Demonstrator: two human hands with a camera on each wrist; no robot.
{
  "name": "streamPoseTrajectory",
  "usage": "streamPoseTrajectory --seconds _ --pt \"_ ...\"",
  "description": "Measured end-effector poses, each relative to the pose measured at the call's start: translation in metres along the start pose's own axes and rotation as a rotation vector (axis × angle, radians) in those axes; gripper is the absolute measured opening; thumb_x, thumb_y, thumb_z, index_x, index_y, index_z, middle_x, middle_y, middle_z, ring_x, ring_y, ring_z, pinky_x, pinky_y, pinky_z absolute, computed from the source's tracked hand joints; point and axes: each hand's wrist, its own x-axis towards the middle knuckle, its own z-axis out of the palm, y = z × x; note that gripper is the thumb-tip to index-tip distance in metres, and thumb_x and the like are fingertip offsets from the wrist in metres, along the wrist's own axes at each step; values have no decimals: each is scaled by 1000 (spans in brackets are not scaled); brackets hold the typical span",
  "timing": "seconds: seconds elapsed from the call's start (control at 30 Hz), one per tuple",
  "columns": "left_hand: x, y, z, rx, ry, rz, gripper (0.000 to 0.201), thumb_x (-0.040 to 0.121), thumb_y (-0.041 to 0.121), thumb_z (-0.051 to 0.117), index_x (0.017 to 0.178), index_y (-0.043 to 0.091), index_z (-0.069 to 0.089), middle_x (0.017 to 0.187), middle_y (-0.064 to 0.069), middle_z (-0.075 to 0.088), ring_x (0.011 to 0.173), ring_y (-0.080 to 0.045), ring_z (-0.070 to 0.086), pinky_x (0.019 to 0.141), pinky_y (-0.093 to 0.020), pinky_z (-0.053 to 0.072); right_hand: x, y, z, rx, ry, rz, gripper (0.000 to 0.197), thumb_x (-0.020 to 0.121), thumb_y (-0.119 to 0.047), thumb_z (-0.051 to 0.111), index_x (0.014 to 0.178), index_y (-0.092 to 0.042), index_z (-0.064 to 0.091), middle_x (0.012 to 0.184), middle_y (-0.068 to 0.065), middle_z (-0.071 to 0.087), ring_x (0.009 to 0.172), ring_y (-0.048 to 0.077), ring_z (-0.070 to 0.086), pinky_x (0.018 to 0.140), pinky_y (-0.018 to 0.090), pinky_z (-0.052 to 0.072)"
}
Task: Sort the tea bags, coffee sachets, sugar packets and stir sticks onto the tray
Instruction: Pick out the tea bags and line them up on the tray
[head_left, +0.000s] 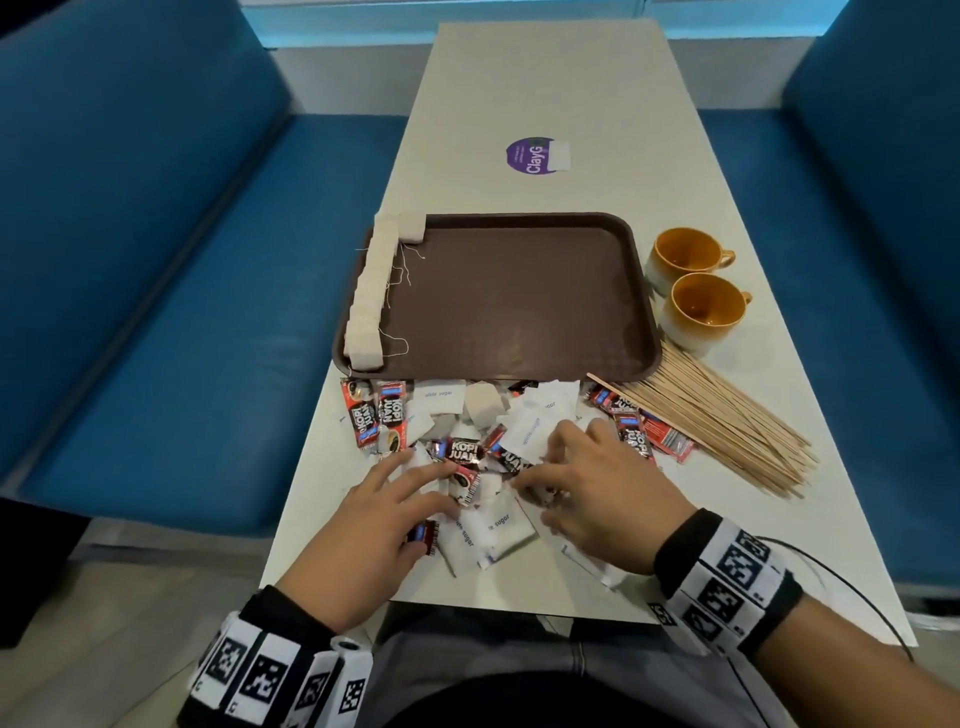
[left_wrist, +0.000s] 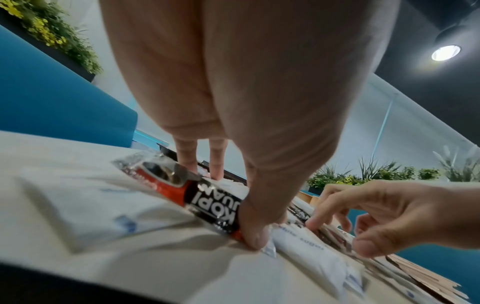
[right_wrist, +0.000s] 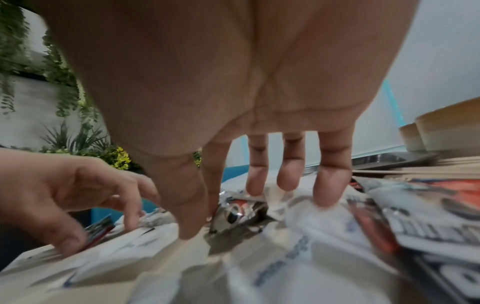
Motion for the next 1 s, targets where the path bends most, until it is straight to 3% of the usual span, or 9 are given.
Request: streamPoseTrajectory --seconds 0.17,0.3,0.47,0.6,0.7,0.83,0.93,1.0 --pt "-6 -8 5 -60 79 -18 44 89 18 73 119 45 56 157 29 26 153 -8 12 121 -30 25 2 4 -8 60 19 54 36 96 -52 60 130 -48 54 114 -12 36 109 12 32 92 30 43" --pt "-4 -7 2 -84 129 -70 39 86 21 77 113 39 56 152 26 31 148 -5 19 121 -30 28 11 -19 -7 143 14 -15 30 97 -45 60 127 -43 59 112 -10 41 107 12 34 92 28 40" --pt "-2 -6 3 -32 64 -77 76 87 27 76 150 45 37 156 23 27 148 -12 17 123 -31 24 33 -50 3 93 30 -63 32 89 -55 68 116 -38 63 109 -10 41 113 15 39 94 34 44" --pt "-1 0 1 -61 92 -162 71 88 28 75 150 40 42 154 18 26 145 -12 16 121 -30 26 44 -57 0 41 8 -11 40 87 -55 70 120 -32 65 118 -5 49 115 18 42 93 36 44" --pt "-1 1 1 -53 99 -185 73 89 31 75 152 36 39 154 17 23 145 -12 15 121 -30 26 47 -56 1 5 26 -24 30 94 -48 63 118 -30 68 119 -4 52 116 20 45 91 36 43" --pt "1 2 -1 -57 89 -203 72 91 35 71 154 36 35 153 19 19 145 -10 12 119 -26 23 41 -49 5 15 110 -67 22 95 -39 57 104 -25 71 108 -4 56 108 21 50 80 36 47" --pt "1 2 -2 -58 88 -191 71 91 37 71 153 36 36 152 19 20 144 -10 12 121 -29 24 33 -38 0 168 124 -37 18 93 -37 61 102 -26 70 100 -8 55 99 13 52 80 33 48" --pt "1 2 -4 -78 96 -182 70 90 42 72 151 36 39 151 19 24 144 -11 15 122 -32 27 28 -29 -6 306 174 -19 10 91 -35 66 96 -27 71 92 -12 59 85 6 54 75 25 45"
